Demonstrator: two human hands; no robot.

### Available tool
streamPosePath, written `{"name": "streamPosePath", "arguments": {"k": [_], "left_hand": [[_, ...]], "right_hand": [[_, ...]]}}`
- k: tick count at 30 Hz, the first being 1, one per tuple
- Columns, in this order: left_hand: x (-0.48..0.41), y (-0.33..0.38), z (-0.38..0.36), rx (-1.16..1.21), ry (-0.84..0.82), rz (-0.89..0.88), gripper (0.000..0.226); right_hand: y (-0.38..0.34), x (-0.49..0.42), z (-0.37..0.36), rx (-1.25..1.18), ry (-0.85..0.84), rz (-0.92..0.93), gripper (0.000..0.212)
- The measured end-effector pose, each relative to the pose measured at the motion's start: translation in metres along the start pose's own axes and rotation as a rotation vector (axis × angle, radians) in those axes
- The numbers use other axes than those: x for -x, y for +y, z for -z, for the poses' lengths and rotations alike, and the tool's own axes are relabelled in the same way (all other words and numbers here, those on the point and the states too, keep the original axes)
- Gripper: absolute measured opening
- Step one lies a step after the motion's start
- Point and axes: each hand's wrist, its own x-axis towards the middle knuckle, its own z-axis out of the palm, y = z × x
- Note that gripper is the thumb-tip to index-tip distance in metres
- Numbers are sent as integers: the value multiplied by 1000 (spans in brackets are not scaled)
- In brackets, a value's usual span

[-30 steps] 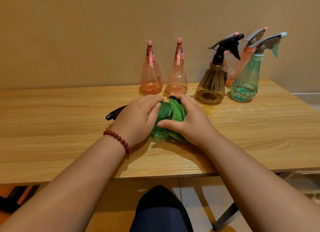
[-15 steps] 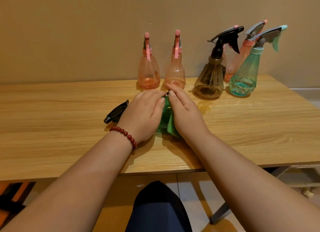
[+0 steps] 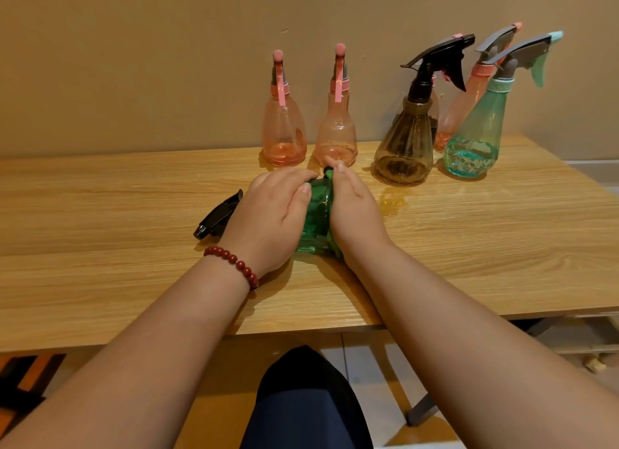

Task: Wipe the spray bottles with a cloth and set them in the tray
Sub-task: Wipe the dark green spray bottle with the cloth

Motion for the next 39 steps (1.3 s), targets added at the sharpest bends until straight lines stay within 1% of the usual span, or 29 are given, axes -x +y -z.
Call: {"name": "streamPosePath", "arguments": {"k": [2, 3, 5, 8, 13, 14, 16, 17, 20, 22, 23, 25, 27, 28, 30, 31, 36, 37, 39], "left_hand": [[0, 1, 0, -9, 5, 4, 55], [1, 1, 0, -8, 11, 7, 55], [2, 0, 0, -9, 17, 11, 52], [1, 0, 0, -9, 16, 32, 41], [0, 2, 2, -19, 10, 33, 40], [0, 1, 2, -25, 7, 34, 41], [-1, 2, 2, -37, 4, 25, 48], [-1, 2, 2, -43, 4, 22, 50], [-1, 3, 2, -41, -1, 37, 42], [0, 3, 3, -34, 6, 44, 40], [0, 4, 3, -35, 8, 46, 40], [0, 5, 3, -41, 2, 51, 40], [-1, 6, 2, -51, -4, 57, 41], [-1, 7, 2, -54, 0, 58, 41], [-1, 7, 2, -51, 13, 55, 40], [-1, 8, 1, -50, 18, 54, 40], [0, 9, -1, -63, 35, 49, 40], [0, 9, -2, -66, 42, 46, 39], [0, 9, -2, -71, 47, 46, 39]], "right_hand": [[1, -3, 1, -3, 13, -76, 43], [1, -2, 1, 8, 4, -70, 43], [-2, 1, 0, 8, -21, 30, 43], [-2, 6, -1, 37, -60, 175, 43], [4, 12, 7, 153, -151, 183, 49], [4, 15, 10, 185, -160, 192, 52], [5, 21, 16, 207, -156, 181, 51], [6, 23, 18, 186, -150, 159, 51], [8, 28, 20, 20, -124, 87, 51], [11, 30, 22, -91, -67, 82, 52], [12, 31, 24, -97, -19, 104, 50], [15, 31, 27, -55, 80, 162, 34], [17, 32, 26, -34, 114, 178, 21], [16, 34, 25, -50, 108, 162, 18], [15, 37, 25, -86, 94, 117, 20], [15, 37, 27, -64, 95, 105, 20], [10, 33, 42, 286, 22, 65, 11], [10, 32, 43, 294, 13, 52, 12], [7, 33, 42, 200, 26, 29, 11]]}}
